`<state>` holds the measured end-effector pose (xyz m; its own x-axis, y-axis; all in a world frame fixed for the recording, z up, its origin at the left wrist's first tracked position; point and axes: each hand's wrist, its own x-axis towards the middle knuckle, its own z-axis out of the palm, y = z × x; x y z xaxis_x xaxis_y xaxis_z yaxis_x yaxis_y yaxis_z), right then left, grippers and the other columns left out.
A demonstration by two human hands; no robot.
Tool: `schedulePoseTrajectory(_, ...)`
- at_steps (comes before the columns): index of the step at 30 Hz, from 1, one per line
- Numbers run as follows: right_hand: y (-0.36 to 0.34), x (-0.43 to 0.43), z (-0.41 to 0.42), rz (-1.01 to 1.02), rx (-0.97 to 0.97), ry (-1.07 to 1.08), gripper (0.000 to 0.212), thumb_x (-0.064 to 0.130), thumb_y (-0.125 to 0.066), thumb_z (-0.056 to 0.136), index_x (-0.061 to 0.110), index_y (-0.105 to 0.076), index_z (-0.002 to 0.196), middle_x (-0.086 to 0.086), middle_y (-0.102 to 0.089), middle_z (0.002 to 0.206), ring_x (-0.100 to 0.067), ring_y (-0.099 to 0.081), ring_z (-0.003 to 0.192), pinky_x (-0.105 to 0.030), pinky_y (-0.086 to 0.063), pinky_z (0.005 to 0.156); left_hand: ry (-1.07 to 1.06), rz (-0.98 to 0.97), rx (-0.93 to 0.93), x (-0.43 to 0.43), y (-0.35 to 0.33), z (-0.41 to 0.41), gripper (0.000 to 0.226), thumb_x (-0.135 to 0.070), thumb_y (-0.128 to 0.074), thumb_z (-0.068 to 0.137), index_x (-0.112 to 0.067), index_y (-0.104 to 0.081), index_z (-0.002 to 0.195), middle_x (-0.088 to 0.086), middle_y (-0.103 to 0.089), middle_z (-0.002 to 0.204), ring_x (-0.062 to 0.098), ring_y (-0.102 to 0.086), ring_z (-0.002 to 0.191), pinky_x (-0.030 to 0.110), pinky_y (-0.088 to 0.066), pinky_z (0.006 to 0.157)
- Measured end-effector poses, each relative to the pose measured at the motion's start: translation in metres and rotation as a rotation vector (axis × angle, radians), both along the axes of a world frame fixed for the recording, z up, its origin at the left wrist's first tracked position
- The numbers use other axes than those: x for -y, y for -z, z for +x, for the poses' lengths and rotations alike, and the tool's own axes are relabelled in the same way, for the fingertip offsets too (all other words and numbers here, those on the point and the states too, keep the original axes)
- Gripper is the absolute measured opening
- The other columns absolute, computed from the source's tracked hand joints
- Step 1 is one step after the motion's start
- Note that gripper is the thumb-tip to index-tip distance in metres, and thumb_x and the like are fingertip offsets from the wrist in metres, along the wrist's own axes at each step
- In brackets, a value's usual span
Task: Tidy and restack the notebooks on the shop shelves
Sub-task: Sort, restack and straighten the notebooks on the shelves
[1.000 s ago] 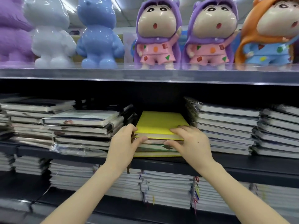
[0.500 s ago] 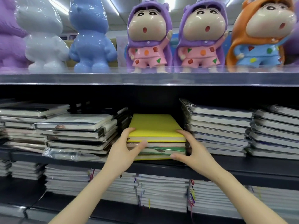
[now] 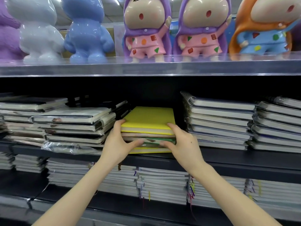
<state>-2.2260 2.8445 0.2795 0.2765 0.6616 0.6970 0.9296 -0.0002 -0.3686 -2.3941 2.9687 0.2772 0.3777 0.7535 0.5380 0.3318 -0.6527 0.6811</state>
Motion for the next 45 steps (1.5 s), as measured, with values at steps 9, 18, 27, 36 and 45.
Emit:
schedulePoseTrajectory(9,-0.006,0.004,0.037,-0.088,-0.078,-0.103,0.06,0.031,-0.074,0.081,0.03,-0.05,0.136,0.006,-0.053,0.091,-0.013,-0.051,0.073,-0.016,-0.031,0.068,-0.031,0.146,-0.214,0.006,0.006,-0.006,0.097,-0.018,-0.083,0.069,-0.03,-0.024,0.144,0.007,-0.054,0.125,0.019,-0.051,0.111,0.018,-0.034,0.078)
schedulePoseTrajectory(18,0.002,0.001,0.043,-0.199,-0.107,-0.204,0.086,0.032,-0.082,0.072,0.04,-0.03,0.14,0.013,-0.043,0.137,-0.005,-0.043,0.119,-0.016,-0.031,0.087,-0.09,0.142,-0.168,0.006,0.01,-0.008,0.109,-0.021,-0.084,0.067,-0.028,-0.012,0.149,0.009,-0.06,0.119,0.021,-0.059,0.097,0.021,-0.04,0.074)
schedulePoseTrajectory(27,0.013,-0.006,0.045,-0.117,-0.15,-0.201,0.08,0.019,-0.079,0.076,0.04,-0.033,0.137,0.003,-0.054,0.127,-0.017,-0.052,0.113,-0.028,-0.042,0.092,-0.166,-0.011,-0.083,0.007,0.019,-0.005,0.084,-0.024,-0.082,0.071,-0.008,-0.037,0.139,0.009,-0.059,0.126,0.026,-0.055,0.114,0.028,-0.045,0.091)
schedulePoseTrajectory(36,0.013,-0.004,0.049,-0.133,-0.191,-0.208,0.082,0.012,-0.078,0.077,0.054,-0.03,0.128,0.005,-0.055,0.124,-0.017,-0.054,0.111,-0.033,-0.045,0.096,-0.087,0.011,0.018,0.007,0.027,-0.005,0.083,-0.022,-0.082,0.07,-0.015,-0.038,0.141,0.0,-0.061,0.123,0.017,-0.057,0.113,0.03,-0.046,0.097)
schedulePoseTrajectory(45,0.009,-0.007,0.03,-0.113,-0.329,-0.144,0.086,0.007,-0.08,0.072,0.029,-0.032,0.14,-0.002,-0.055,0.111,-0.017,-0.054,0.1,-0.016,-0.04,0.071,-0.007,-0.136,0.107,0.012,0.026,0.003,0.093,-0.028,-0.082,0.072,-0.016,-0.026,0.145,-0.006,-0.053,0.128,0.012,-0.05,0.118,0.014,-0.035,0.087)
